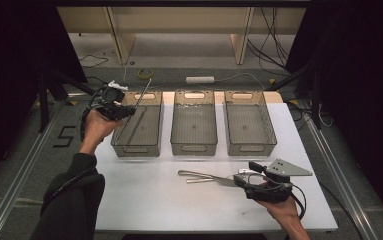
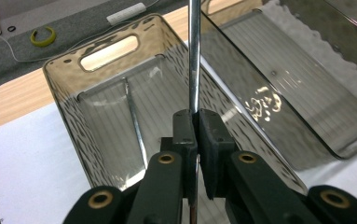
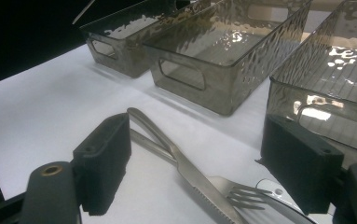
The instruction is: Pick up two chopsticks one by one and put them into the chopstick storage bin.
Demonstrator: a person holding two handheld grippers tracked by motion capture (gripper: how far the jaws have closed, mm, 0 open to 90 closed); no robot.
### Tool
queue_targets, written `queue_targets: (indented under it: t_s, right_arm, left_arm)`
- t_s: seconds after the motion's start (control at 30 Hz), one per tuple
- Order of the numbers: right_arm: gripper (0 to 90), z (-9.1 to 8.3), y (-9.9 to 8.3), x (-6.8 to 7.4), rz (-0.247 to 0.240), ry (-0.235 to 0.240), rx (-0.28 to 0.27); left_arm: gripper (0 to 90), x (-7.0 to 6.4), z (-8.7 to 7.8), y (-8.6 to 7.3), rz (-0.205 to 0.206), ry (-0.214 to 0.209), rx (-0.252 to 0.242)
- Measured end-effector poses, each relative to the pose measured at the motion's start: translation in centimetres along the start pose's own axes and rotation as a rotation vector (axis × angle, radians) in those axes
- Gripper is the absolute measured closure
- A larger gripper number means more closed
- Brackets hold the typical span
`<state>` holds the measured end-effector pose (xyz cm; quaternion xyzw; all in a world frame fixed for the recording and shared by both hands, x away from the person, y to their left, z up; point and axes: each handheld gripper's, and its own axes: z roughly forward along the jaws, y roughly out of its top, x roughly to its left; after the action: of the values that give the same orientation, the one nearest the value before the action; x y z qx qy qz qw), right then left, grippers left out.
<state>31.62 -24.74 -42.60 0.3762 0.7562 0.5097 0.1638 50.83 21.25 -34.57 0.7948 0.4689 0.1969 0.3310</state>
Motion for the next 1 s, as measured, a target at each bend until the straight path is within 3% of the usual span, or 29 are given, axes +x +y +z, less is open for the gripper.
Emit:
queue_targets:
  t_s: [0.3, 0.4, 1.0]
  right_arm:
    - [25.4, 0.1, 0.0, 0.1, -0.005, 0.004, 0.003]
    - [25.3, 0.1, -0.1, 0.0, -0.004, 0.003, 0.004]
    - [25.4, 0.1, 0.0, 0.1, -0.002, 0.004, 0.001]
  left_arm:
    - [85.2, 1.9, 1.6, 0.2, -0.055, 0.056, -0.005]
    - [85.2, 2.1, 2.0, 0.0, -0.054, 0.064, 0.007]
    - [85.0, 2.0, 4.4, -2.2, -0.099, 0.058, 0.006]
